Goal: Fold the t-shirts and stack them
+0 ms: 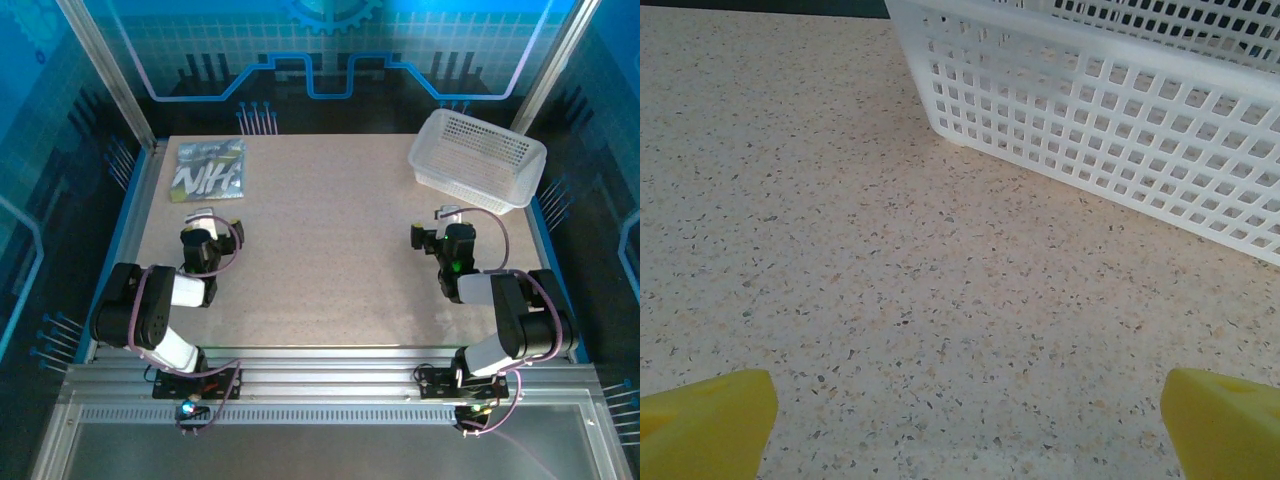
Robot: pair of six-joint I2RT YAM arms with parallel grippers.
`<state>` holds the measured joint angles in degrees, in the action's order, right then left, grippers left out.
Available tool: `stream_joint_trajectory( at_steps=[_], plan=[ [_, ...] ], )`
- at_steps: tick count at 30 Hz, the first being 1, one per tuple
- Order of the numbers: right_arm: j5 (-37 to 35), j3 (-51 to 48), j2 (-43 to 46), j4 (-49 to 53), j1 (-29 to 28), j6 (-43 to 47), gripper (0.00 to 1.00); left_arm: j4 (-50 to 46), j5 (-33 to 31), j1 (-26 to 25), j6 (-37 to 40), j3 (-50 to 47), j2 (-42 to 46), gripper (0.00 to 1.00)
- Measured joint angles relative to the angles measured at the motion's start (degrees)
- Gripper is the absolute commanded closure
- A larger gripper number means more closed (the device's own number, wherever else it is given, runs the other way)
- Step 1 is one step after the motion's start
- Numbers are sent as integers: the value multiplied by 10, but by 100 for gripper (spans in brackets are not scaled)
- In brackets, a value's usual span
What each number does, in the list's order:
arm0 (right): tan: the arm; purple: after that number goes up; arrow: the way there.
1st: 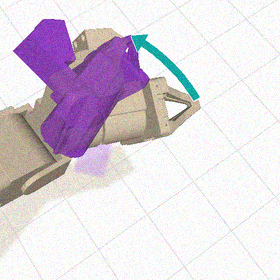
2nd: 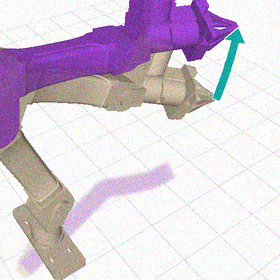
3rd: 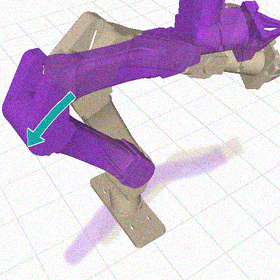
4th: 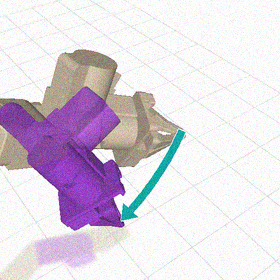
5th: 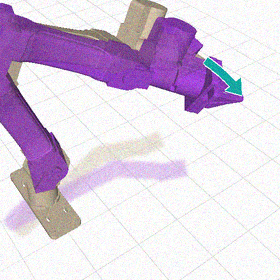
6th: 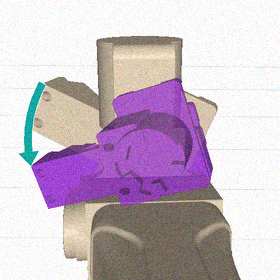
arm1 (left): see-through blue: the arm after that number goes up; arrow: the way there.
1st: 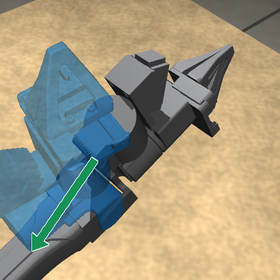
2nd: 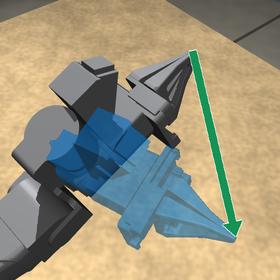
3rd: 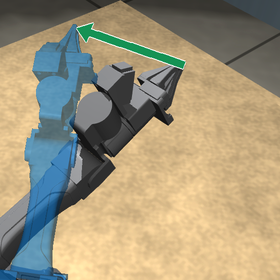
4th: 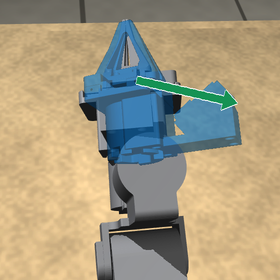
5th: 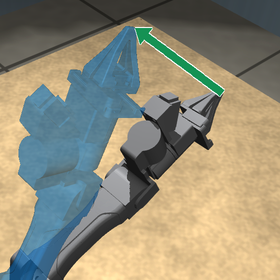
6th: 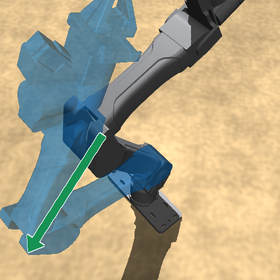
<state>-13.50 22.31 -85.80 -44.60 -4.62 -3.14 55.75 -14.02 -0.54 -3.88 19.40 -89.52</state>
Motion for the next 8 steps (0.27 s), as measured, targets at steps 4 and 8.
stream_joint_trajectory(
  at_steps=[4, 8],
  plan=[
    [-1, 0, 0, 0, 0, 2, 0, 0, 0, 0, 0, 0, 0, 1],
    [-1, 0, 0, 0, 0, 2, 0, 0, 0, 0, 0, 0, 0, 1]
  ],
)
